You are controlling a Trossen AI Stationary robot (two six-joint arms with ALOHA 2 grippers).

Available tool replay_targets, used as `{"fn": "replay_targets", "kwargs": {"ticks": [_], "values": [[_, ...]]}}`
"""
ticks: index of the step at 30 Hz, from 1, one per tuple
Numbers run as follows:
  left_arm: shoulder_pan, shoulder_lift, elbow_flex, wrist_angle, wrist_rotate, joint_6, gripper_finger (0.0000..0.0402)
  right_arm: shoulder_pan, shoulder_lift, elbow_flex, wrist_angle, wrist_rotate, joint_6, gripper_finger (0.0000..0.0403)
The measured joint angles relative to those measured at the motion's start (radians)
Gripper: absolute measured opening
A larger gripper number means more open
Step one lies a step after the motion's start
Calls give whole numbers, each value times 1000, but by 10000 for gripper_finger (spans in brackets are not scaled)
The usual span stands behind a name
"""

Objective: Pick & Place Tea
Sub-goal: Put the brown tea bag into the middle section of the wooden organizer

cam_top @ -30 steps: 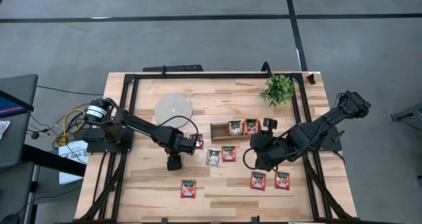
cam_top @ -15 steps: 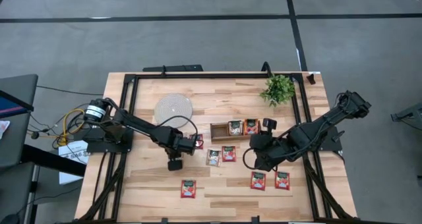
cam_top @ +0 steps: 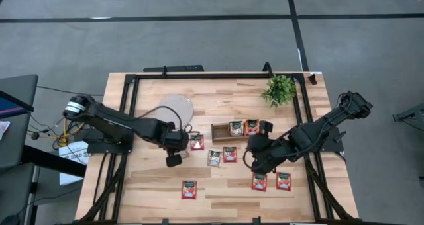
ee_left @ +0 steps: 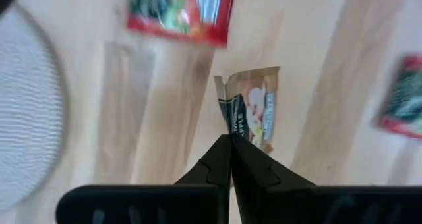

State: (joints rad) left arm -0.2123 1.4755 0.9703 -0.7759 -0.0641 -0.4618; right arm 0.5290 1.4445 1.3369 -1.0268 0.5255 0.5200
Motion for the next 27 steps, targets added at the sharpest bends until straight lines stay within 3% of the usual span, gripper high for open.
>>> {"fn": "replay_targets", "kwargs": {"ticks": [7,13,27], "values": [[-3,-70,146,49,-97,63,0,-72,0,0,267,-22,-201,98],[-13,-28,285,84,-160,163,0,-185,0,1,405,-185,-332,105],[-10,75,393,267,-282,282,0,-308,58,0,463,-313,-373,222]]}}
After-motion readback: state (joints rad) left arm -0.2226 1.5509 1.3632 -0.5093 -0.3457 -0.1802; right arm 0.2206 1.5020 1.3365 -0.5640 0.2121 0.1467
